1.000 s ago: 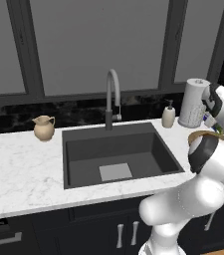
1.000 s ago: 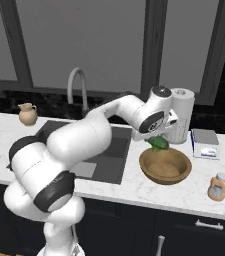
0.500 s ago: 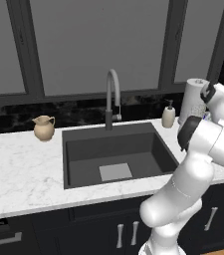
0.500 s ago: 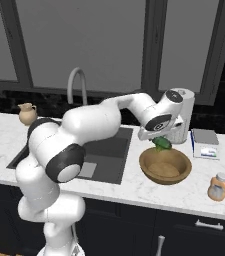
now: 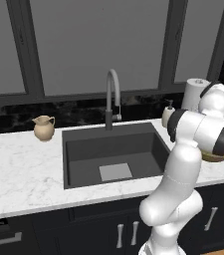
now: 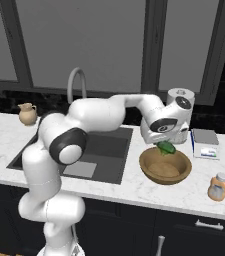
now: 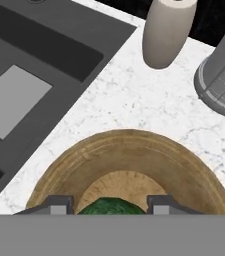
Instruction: Pick the broccoli from the sink and place it in the bowl. Then pick the bowl and place it in the microwave. Then close the microwave door and press the start button.
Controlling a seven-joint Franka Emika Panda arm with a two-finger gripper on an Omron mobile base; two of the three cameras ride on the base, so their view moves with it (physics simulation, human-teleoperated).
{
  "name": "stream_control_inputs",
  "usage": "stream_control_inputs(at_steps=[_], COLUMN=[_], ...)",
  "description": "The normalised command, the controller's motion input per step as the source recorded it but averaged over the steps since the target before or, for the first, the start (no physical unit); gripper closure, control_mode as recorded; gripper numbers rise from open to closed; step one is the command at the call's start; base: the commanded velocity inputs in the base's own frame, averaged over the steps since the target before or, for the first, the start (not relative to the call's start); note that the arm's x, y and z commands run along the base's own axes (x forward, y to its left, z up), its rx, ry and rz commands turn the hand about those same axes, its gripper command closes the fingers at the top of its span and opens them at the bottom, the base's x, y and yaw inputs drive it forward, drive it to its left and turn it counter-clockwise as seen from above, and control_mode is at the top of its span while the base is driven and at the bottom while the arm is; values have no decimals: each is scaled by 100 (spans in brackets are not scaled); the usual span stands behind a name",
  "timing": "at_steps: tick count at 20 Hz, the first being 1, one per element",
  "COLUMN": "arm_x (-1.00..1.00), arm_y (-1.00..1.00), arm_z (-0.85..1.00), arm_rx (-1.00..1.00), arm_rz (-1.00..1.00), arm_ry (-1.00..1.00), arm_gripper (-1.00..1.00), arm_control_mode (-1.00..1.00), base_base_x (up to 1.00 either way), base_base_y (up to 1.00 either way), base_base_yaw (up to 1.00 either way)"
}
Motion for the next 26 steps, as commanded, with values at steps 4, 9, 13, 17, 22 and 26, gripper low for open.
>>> stream_control_inputs(at_steps=[4, 9, 13, 17, 22, 26], arm_x=[3, 13, 20, 12, 6, 2], arm_y=[0, -4, -7, -2, 0, 0], arm_z=[-47, -44, -29, -35, -39, -36], arm_rx=[2, 2, 0, 0, 0, 0], arm_rz=[0, 0, 0, 0, 0, 0], arm_ry=[0, 0, 0, 0, 0, 0], arm_gripper=[100, 100, 100, 100, 100, 100], arm_control_mode=[-100, -100, -100, -100, -100, -100], base_base_x=[0, 0, 0, 0, 0, 0], base_base_y=[0, 0, 0, 0, 0, 0], base_base_yaw=[0, 0, 0, 0, 0, 0])
